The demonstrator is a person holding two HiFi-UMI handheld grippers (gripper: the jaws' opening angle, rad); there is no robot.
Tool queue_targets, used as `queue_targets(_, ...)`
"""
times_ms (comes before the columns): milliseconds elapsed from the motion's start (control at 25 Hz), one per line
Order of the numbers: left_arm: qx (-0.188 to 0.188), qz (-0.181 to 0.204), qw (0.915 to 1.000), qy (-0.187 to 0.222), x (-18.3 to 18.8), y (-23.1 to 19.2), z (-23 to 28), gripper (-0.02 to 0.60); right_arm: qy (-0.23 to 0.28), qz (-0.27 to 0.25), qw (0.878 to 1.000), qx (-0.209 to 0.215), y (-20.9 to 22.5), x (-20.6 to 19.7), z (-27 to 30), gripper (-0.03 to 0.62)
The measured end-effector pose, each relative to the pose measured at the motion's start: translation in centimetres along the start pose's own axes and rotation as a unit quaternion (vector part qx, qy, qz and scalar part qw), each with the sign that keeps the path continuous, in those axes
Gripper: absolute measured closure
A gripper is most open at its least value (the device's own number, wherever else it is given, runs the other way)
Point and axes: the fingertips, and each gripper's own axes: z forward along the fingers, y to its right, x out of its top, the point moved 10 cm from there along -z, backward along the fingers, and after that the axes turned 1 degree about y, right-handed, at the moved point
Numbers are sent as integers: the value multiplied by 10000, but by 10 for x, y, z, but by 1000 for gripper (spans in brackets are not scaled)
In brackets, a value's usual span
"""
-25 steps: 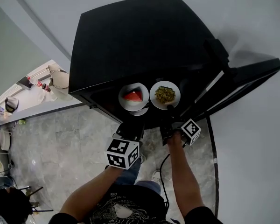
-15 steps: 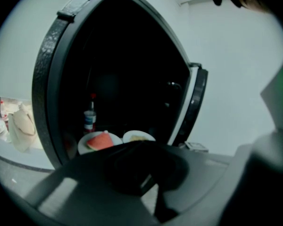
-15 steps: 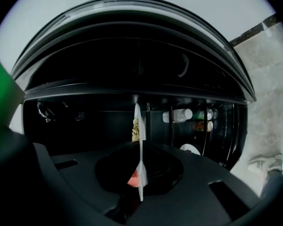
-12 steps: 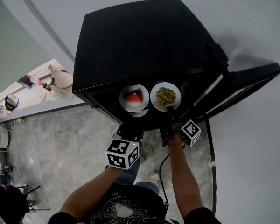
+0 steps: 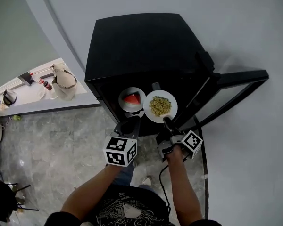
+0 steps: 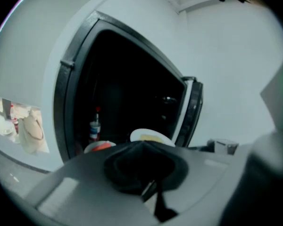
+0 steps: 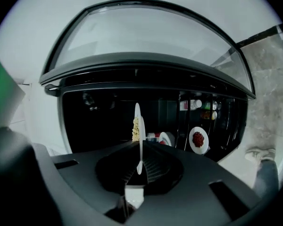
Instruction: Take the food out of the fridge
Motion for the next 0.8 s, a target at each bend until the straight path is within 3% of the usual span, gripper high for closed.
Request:
queue_targets(560,326,55,9971,680,48,44,-53,580,-785,-351,9948,549,-140,-11,-105,586)
queue_targets(800,271,41,9966,772,103,49,-51,580,-980,-594,9908,718,-231,3,-89,586)
